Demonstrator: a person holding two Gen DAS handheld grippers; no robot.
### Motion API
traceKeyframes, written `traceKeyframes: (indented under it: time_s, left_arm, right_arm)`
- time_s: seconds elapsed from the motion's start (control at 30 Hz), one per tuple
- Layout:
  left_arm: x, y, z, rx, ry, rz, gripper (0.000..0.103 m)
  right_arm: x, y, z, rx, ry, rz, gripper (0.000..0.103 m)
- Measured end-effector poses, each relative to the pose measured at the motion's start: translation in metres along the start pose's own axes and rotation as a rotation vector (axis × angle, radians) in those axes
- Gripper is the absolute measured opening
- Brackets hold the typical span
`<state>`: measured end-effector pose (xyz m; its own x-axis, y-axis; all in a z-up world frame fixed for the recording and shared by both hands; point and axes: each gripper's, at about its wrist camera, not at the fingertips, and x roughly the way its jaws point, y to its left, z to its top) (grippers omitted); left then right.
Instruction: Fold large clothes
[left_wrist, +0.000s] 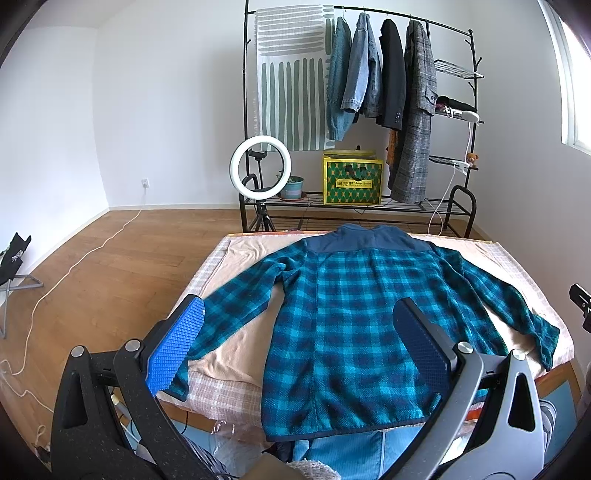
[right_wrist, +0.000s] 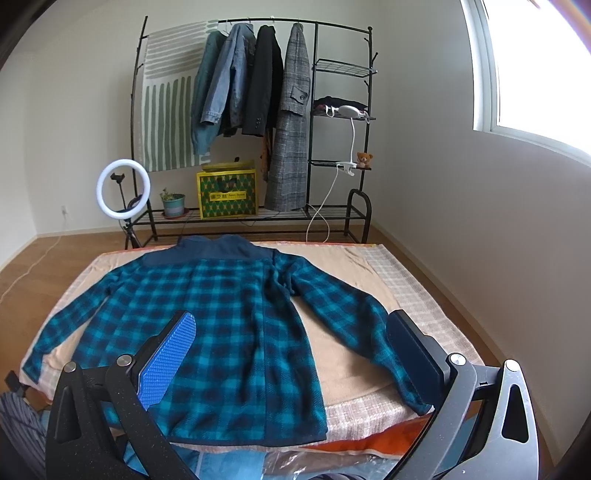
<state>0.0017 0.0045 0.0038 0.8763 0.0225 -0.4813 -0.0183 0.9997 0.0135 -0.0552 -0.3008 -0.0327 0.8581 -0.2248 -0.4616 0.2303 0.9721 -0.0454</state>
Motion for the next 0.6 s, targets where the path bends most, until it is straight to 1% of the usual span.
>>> traceKeyframes:
  time_s: [0.6]
  left_arm:
    - [-0.0004, 0.0013, 0.0016, -0.001, -0.001, -0.001, 0.103]
  right_arm:
    - [-0.0036, 0.004, 0.0051, -0.017, 0.0, -0.003, 0.103]
